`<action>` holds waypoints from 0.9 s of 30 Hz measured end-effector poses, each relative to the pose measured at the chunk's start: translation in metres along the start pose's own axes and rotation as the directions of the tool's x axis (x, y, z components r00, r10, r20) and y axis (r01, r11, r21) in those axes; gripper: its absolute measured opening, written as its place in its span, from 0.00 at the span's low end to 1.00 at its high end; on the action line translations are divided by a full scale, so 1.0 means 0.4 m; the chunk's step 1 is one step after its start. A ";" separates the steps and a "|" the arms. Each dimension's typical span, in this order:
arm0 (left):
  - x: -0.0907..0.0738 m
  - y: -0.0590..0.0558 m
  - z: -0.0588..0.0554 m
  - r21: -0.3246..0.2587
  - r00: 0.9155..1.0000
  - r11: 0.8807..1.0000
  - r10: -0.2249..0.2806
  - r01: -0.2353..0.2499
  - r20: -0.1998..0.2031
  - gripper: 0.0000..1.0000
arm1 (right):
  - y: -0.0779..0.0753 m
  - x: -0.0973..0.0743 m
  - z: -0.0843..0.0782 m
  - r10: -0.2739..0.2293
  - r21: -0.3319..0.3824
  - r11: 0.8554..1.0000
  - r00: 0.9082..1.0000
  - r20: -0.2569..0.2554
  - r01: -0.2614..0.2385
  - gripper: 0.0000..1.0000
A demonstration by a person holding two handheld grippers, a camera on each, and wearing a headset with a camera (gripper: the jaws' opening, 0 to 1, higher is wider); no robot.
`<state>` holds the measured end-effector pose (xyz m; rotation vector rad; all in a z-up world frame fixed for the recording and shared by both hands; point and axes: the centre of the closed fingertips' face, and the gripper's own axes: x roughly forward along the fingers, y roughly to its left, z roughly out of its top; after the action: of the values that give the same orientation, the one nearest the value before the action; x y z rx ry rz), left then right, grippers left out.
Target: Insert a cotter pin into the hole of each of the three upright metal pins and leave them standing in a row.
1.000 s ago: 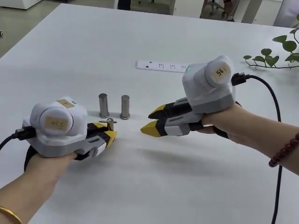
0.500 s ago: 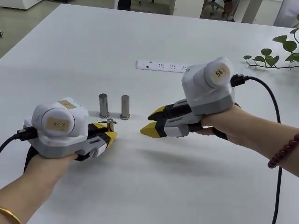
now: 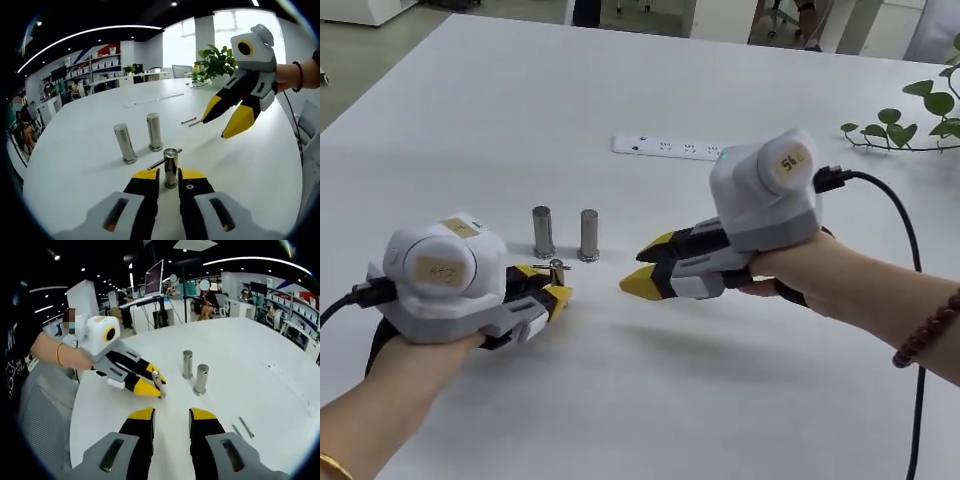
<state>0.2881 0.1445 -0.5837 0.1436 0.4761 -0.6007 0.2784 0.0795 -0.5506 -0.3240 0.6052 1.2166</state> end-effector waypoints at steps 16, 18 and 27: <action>-0.026 0.009 -0.002 -0.007 1.000 1.000 0.002 -0.002 0.004 0.33 | -0.039 0.023 0.074 -0.092 -0.023 0.995 0.992 0.085 0.095 0.22; -0.032 0.014 0.002 -0.001 1.000 1.000 0.010 -0.010 0.015 0.33 | -0.050 0.035 0.081 -0.105 -0.009 0.994 0.990 0.095 0.106 0.21; -0.039 0.023 0.004 -0.044 0.999 0.999 0.018 -0.016 0.041 0.39 | -0.083 0.087 0.096 -0.139 0.021 0.990 0.985 0.100 0.137 0.20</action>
<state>0.2827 0.1594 -0.5751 0.0932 0.4474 -0.5753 0.3272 0.1163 -0.5435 -0.2862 0.4954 1.0882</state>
